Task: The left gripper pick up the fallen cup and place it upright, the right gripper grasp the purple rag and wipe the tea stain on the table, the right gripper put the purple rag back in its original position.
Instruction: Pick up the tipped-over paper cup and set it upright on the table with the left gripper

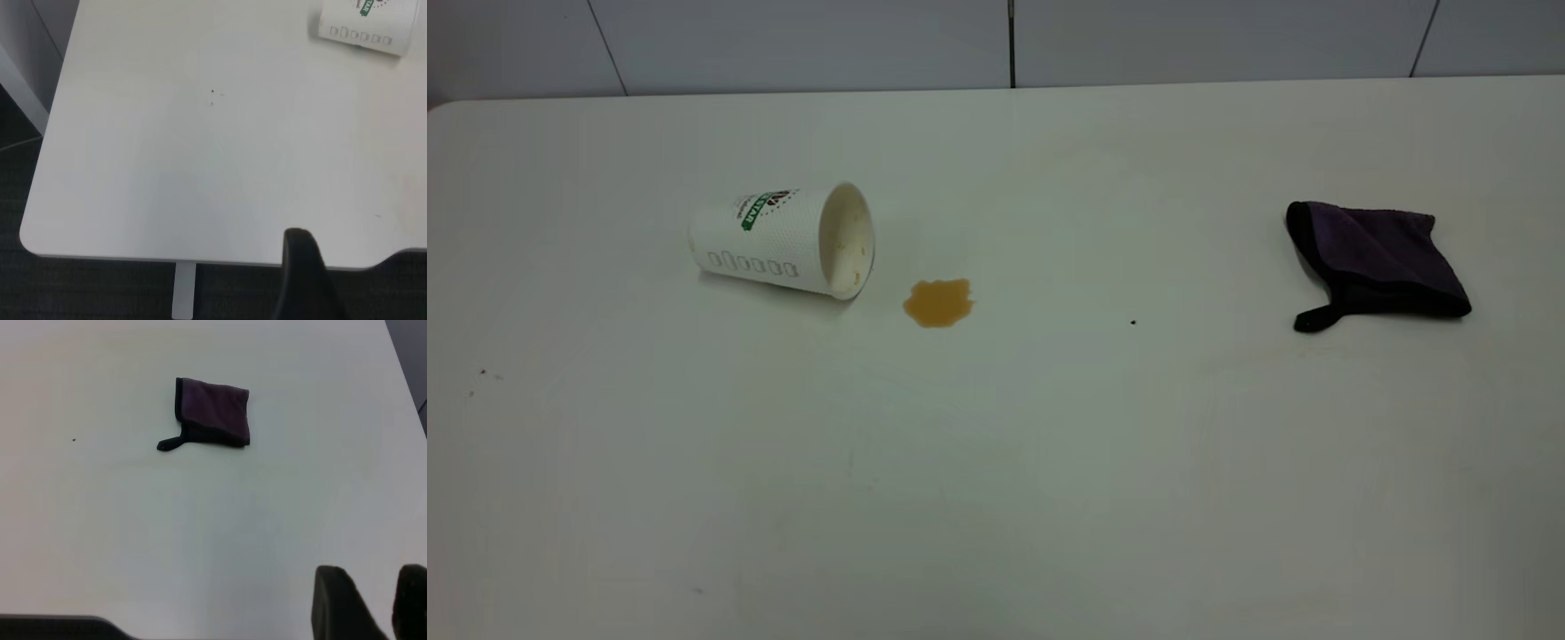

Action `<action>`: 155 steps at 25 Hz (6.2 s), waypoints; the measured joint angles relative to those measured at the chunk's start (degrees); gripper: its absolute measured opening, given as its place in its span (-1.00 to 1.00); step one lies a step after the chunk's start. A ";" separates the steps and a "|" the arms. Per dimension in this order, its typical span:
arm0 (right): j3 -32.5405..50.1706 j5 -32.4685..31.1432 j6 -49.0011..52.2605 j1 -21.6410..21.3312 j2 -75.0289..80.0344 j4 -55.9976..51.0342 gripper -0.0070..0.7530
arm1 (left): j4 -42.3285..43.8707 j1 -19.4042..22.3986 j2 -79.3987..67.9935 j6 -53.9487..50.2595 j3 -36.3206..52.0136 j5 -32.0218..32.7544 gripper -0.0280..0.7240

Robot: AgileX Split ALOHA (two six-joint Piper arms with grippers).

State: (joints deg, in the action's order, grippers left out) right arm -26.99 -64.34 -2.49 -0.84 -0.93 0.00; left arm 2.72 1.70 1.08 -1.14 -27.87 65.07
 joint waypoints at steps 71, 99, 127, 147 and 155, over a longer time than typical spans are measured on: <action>0.00 0.00 0.00 0.00 0.00 0.00 -0.36 | 11.26 -1.92 -59.45 -5.04 -23.90 -12.68 0.54; 0.00 0.00 0.00 0.00 0.00 0.00 -0.36 | 43.45 -37.78 -130.62 -38.96 -57.27 -20.97 0.68; 0.00 0.00 0.00 0.00 0.00 0.00 -0.36 | 62.84 -35.55 -147.13 -46.77 -68.12 -17.38 -0.67; 0.00 0.00 0.00 0.00 0.00 0.00 -0.36 | 22.88 -21.43 -122.46 -5.11 -68.33 -16.62 -0.97; 0.00 0.00 0.00 0.00 0.00 0.00 -0.36 | -5.44 -9.88 -123.42 20.69 -68.33 -20.69 -0.97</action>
State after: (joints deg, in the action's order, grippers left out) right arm -26.99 -64.34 -2.49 -0.84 -0.93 0.00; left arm -2.72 -8.19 -122.33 19.55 -96.20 44.38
